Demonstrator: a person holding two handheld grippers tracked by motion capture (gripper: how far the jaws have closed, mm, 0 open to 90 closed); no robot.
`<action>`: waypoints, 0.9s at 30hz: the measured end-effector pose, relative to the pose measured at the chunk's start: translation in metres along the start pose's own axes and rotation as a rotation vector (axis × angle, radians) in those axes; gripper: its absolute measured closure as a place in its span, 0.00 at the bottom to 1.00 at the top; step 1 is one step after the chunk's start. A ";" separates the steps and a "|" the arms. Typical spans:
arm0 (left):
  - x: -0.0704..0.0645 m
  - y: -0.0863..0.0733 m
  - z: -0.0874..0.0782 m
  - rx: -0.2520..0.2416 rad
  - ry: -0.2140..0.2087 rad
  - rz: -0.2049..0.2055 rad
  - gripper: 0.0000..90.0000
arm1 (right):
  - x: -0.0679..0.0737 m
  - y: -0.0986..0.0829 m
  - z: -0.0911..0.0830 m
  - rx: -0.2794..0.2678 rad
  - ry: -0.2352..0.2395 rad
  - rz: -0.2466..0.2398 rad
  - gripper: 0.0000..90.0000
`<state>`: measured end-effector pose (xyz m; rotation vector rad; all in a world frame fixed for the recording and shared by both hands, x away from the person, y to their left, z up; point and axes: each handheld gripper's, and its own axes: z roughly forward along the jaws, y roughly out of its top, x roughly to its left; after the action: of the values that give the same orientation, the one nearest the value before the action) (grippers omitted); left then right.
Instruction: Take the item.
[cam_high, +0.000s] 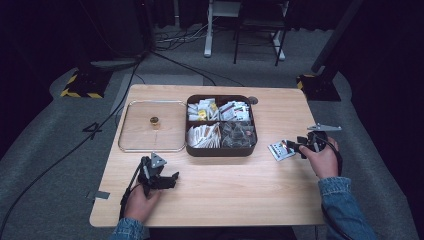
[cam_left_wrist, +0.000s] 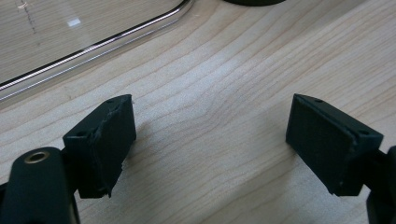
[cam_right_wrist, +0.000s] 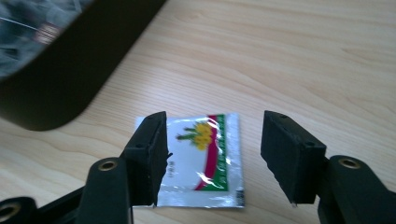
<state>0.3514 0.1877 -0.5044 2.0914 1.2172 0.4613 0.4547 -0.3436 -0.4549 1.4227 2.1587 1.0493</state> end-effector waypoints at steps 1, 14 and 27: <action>0.000 0.000 0.000 0.000 0.000 0.000 0.18 | 0.003 0.001 -0.002 -0.010 0.016 -0.006 0.47; 0.000 0.000 -0.001 0.006 0.000 0.002 0.18 | 0.049 0.011 -0.035 -0.081 0.168 -0.112 0.47; 0.000 0.000 0.000 0.001 0.000 0.000 0.18 | 0.083 0.006 -0.044 -0.058 0.294 -0.202 0.47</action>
<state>0.3509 0.1875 -0.5043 2.0925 1.2178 0.4606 0.3942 -0.2848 -0.4119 1.0517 2.3915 1.2976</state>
